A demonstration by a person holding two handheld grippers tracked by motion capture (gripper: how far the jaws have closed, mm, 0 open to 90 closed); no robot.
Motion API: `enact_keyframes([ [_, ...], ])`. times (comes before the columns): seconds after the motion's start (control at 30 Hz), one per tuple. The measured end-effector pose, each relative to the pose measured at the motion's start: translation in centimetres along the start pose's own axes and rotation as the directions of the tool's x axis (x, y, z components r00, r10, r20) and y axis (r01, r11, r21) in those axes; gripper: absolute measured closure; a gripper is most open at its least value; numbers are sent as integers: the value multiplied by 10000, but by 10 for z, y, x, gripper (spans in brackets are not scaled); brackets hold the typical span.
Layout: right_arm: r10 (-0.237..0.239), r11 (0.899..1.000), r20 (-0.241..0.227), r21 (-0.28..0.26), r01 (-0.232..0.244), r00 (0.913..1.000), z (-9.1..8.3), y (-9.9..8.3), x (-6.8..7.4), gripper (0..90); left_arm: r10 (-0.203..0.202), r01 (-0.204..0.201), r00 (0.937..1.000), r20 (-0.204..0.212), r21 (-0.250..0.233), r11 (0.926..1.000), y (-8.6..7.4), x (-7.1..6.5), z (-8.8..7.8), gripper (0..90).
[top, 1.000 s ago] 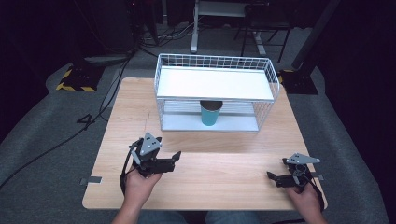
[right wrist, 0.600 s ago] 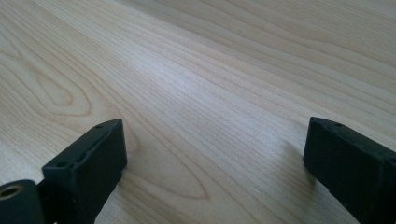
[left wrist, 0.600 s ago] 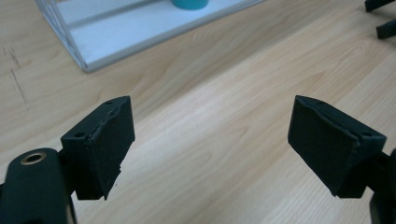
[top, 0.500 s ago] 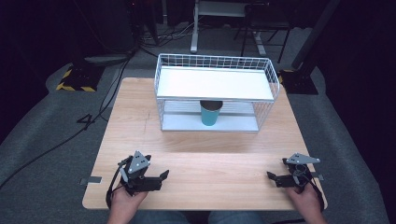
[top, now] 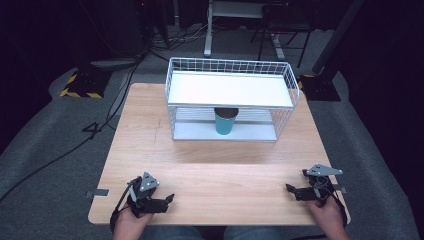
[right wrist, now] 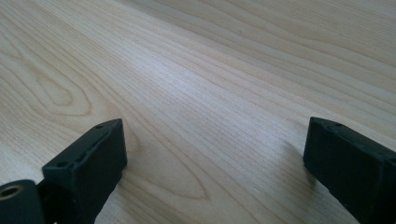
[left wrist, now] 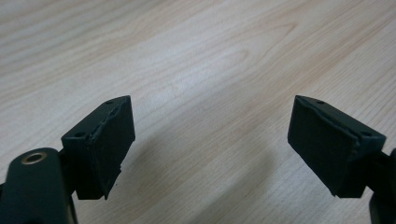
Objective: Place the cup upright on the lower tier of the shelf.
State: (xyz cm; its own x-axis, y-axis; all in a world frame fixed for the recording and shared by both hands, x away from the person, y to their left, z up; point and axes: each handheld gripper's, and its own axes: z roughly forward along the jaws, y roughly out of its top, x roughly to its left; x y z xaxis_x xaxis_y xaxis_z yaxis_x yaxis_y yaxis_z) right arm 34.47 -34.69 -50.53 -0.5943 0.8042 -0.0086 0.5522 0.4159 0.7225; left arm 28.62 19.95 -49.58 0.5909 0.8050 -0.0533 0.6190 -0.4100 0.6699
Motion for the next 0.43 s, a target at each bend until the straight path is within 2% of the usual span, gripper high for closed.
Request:
enact_keyframes([
  [0.1, -3, 10000, -1, 1, 3, 10000, 0, 0, 0, 63, 44, -38, 9997, -256, 224, 9997, -2, 0, 3, 155],
  [0.13, -5, 10000, -1, -1, 5, 10000, 0, 0, 0, 63, 96, -93, 9993, -372, 72, 9999, -3, 0, 5, 153],
  [0.27, 1, 10000, -1, 4, -1, 10000, 0, 0, 0, 63, 11, -23, 9991, -435, -290, 9996, -5, 3, 7, 140],
  [0.43, 6, 10000, -8, 14, -6, 10000, 0, 0, 0, 65, -12, 3, 9992, -411, -220, 9998, -5, 4, 7, 130],
])
